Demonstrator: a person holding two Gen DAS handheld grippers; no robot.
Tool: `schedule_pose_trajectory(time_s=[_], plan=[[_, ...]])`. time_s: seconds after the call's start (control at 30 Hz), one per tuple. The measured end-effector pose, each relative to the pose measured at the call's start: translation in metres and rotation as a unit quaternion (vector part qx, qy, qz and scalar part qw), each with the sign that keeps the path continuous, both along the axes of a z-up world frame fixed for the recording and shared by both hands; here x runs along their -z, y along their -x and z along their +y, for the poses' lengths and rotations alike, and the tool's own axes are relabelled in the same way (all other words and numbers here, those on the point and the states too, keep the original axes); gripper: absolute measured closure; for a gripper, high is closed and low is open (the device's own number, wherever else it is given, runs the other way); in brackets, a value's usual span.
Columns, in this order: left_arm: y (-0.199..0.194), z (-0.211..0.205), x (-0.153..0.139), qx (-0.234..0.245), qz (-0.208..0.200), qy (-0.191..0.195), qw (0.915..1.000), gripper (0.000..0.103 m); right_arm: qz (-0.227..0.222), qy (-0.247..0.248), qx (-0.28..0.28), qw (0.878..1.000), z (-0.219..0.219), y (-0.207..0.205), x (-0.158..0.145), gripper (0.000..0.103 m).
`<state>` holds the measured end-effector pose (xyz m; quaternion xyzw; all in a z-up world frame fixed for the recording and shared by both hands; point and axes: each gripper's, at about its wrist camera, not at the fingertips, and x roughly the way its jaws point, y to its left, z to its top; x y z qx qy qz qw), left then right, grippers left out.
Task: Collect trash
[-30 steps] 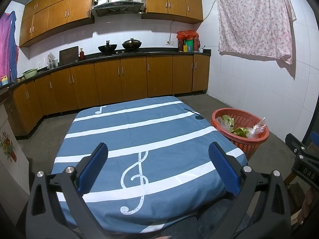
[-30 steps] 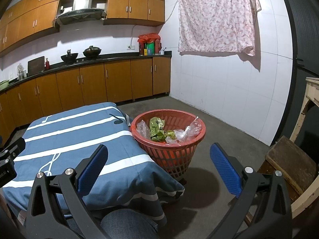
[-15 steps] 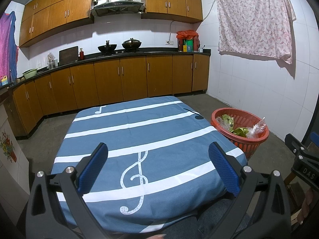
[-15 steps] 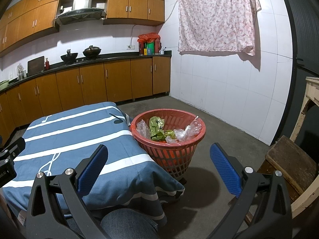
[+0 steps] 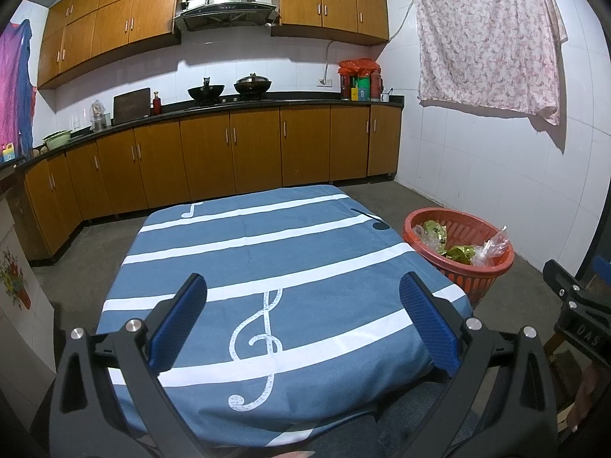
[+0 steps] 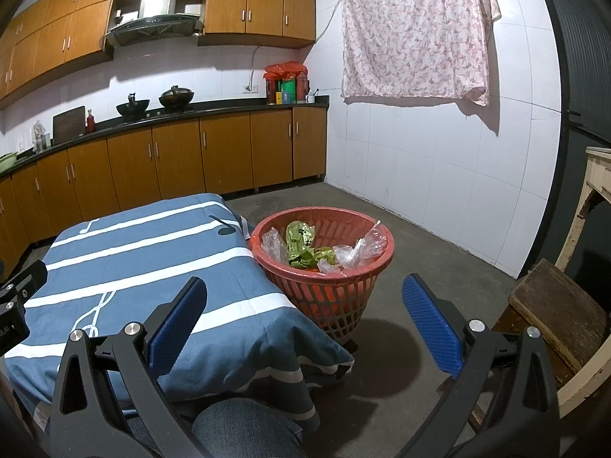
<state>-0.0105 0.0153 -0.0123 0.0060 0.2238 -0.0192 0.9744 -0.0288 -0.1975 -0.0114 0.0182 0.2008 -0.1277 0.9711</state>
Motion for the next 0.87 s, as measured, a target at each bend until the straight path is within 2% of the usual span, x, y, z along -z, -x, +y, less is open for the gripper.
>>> schedule_pose_trajectory(time_s=[0.87], plan=[[-0.0030,0.0073,0.0027,0.001,0.008,0.005,1.0000,0.004,0.002,-0.001,0.000,1.000,0.0004,0.0010,0.0014,0.002]])
